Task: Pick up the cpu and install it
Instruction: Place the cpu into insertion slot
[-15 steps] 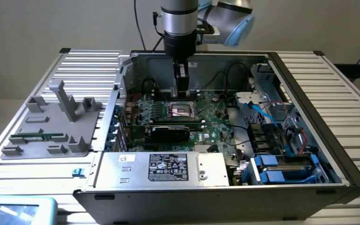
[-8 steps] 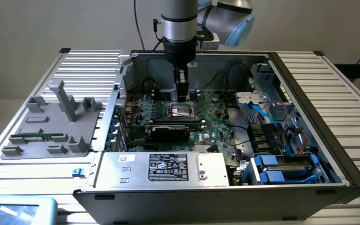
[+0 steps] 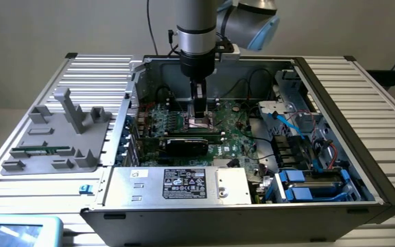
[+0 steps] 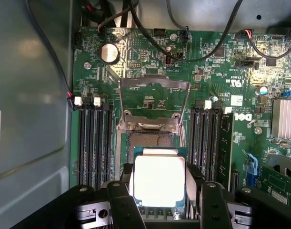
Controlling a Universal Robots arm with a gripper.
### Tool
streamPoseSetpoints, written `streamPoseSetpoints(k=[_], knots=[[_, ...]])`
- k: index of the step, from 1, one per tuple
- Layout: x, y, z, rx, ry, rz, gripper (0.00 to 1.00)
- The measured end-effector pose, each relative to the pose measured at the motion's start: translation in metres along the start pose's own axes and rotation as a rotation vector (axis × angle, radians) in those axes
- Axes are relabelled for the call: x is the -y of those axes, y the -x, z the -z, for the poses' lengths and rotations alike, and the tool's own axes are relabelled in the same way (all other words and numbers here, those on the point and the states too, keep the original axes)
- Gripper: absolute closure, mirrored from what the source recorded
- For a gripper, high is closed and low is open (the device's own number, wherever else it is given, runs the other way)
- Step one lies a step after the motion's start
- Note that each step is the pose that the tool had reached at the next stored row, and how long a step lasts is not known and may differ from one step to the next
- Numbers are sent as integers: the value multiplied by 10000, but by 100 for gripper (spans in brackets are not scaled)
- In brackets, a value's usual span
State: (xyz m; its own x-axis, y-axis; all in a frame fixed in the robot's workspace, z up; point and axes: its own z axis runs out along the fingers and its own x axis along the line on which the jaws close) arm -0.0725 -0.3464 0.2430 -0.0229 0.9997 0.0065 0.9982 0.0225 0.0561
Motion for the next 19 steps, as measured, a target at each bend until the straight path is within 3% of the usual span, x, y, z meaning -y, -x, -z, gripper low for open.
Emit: streamPoseSetpoints(k=[19], knots=[[7,6,-125,-1,17,-93,47]])
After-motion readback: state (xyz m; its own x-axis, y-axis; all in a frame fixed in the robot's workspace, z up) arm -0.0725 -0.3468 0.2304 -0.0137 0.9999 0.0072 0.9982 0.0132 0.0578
